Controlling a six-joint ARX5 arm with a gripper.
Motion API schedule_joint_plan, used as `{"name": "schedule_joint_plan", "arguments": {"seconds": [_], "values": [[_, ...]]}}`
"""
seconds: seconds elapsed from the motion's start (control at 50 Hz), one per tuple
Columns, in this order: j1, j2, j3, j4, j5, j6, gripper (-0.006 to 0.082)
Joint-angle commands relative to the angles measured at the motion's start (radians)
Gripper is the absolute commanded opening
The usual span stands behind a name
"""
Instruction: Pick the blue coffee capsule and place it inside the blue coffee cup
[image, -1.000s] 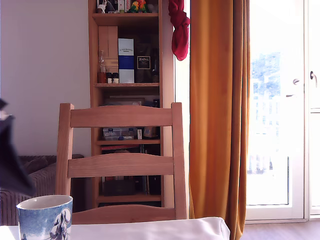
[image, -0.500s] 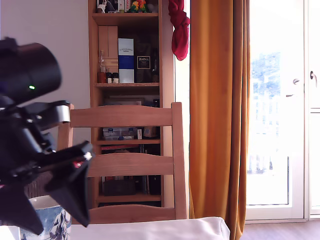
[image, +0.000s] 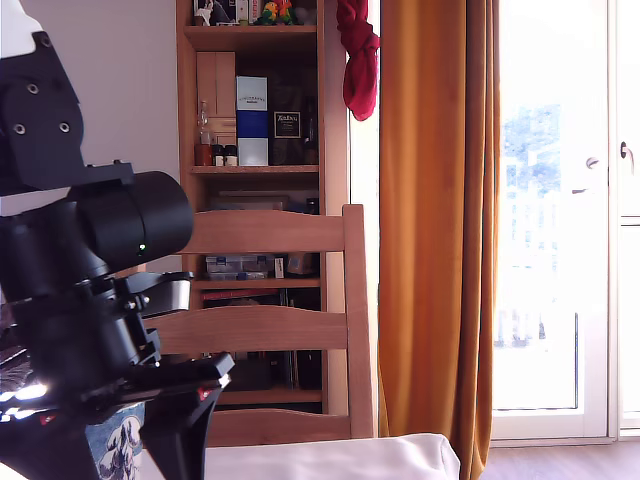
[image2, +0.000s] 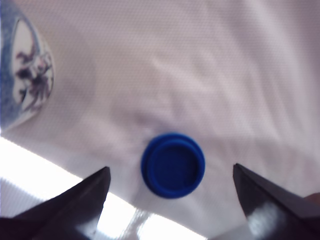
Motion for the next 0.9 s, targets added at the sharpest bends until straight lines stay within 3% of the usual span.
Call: {"name": "schedule_joint_plan", "arguments": {"seconds": [0.0, 0.22, 0.4, 0.76, 0.88], "values": [[-0.009, 0.027, 0.019, 0.001, 0.000, 0.004, 0.0718], [-0.012, 0.066, 0.037, -0.013, 0.009, -0.003, 0.0711], [-0.012, 0.066, 0.038, -0.018, 0.010, -0.004, 0.0643], [-0.012, 0.066, 0.038, -0.054, 0.022, -0.028, 0.0249], [-0.012, 0.066, 0.038, -0.027, 0.021, -0.028, 0.0174]]}}
